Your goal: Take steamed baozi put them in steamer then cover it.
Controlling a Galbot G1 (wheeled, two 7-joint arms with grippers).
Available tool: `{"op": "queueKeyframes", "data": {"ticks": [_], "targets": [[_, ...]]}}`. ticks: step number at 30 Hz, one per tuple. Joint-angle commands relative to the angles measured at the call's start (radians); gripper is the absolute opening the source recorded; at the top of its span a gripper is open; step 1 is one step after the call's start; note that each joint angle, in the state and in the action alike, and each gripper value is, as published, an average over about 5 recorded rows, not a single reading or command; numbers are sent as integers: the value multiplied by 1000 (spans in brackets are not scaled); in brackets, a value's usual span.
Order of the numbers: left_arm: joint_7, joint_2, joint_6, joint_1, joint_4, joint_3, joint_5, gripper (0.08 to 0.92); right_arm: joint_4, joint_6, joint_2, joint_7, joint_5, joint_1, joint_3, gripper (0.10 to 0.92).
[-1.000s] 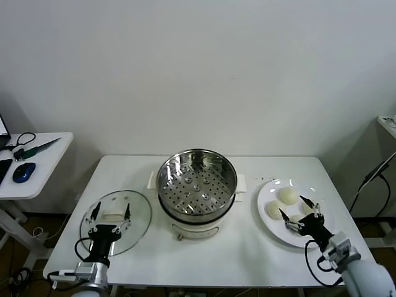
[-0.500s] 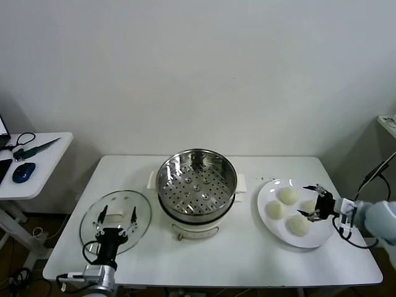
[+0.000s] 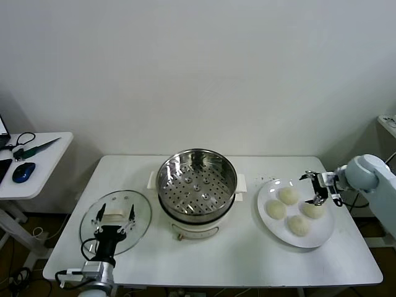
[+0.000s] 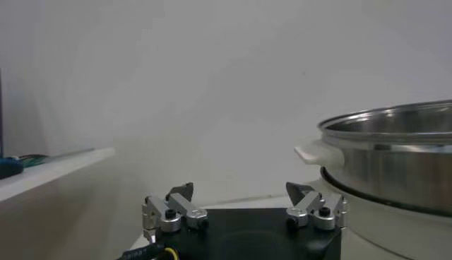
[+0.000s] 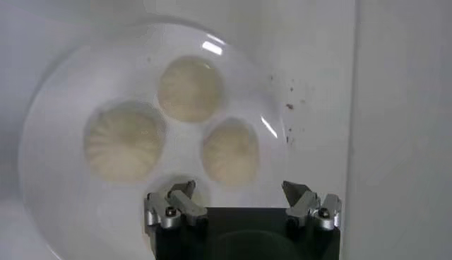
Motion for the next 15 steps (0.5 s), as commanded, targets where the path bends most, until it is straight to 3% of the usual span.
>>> {"op": "queueKeyframes", "data": {"ticks": [1, 15], "targets": [[0, 2, 5, -3, 1, -1, 0, 823, -182, 45, 111, -63, -60, 247, -267, 823], [-1, 17, 16, -16, 1, -11, 2, 823, -329, 50, 254, -46, -92, 188, -271, 823]]}}
